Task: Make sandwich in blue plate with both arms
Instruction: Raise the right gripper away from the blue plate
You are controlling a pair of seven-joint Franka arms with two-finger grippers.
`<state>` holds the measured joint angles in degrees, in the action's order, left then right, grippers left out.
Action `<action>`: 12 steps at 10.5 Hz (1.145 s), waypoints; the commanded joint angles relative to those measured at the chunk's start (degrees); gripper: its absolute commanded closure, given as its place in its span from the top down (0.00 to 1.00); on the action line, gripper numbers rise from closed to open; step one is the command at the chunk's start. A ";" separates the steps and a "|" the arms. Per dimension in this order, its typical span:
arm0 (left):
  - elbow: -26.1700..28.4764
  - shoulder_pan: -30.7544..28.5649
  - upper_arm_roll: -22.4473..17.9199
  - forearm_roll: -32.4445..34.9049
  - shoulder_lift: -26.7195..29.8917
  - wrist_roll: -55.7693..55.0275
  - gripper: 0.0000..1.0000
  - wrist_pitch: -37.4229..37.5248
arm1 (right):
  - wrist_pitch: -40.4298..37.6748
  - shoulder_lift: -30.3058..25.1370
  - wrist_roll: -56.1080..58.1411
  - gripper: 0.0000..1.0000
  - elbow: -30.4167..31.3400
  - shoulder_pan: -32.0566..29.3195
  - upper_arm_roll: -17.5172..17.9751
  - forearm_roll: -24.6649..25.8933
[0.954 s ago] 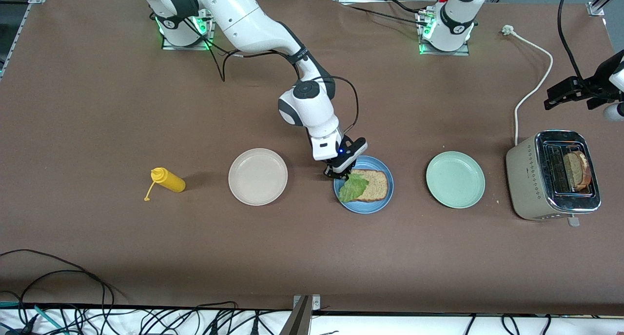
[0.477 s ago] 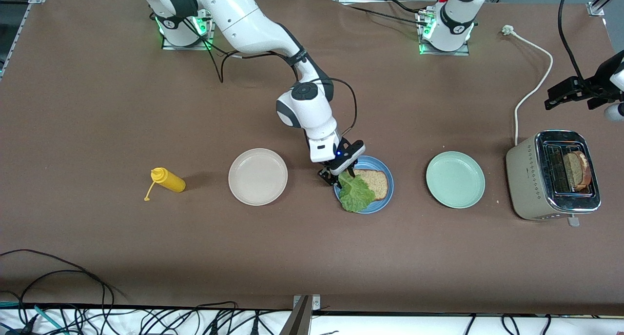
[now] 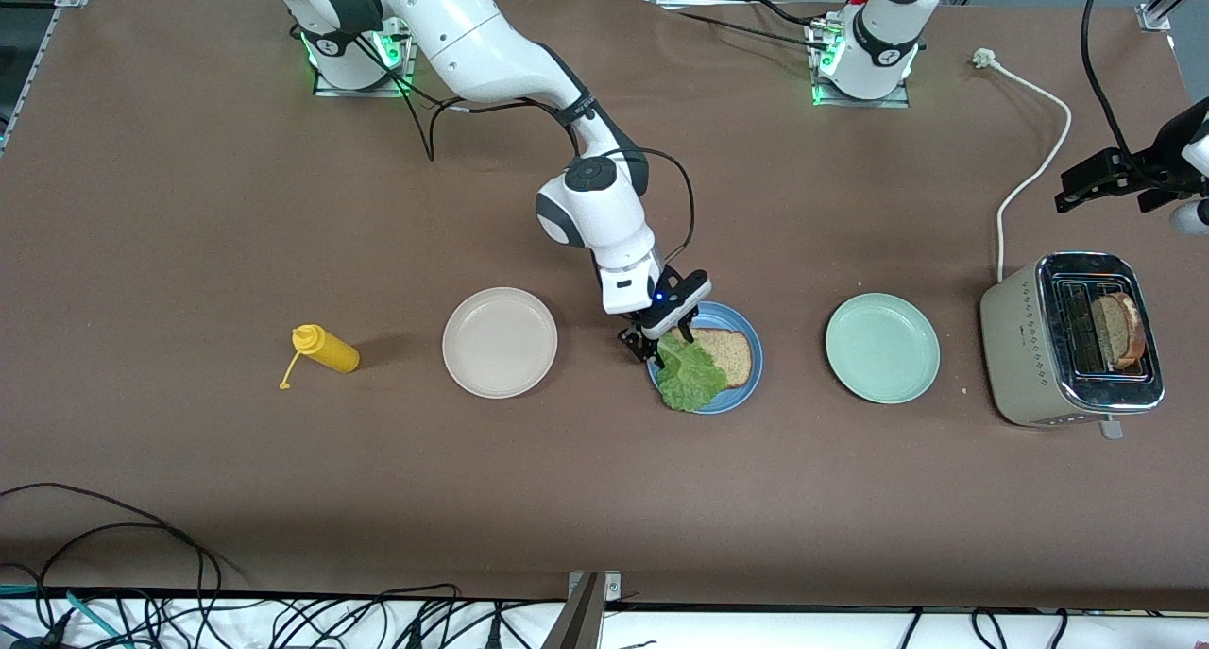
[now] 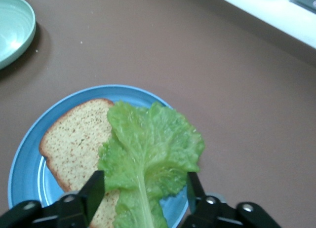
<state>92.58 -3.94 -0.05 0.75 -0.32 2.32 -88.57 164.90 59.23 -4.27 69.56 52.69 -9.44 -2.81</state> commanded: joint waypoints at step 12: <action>-1.61 -0.19 0.31 1.18 -0.65 -0.47 1.00 1.30 | -47.45 -32.76 1.89 1.00 9.54 -2.86 -12.51 0.26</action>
<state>92.55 -4.00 -0.02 0.75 -0.39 2.32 -88.57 123.50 32.02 -3.21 75.76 49.47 -17.68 -2.82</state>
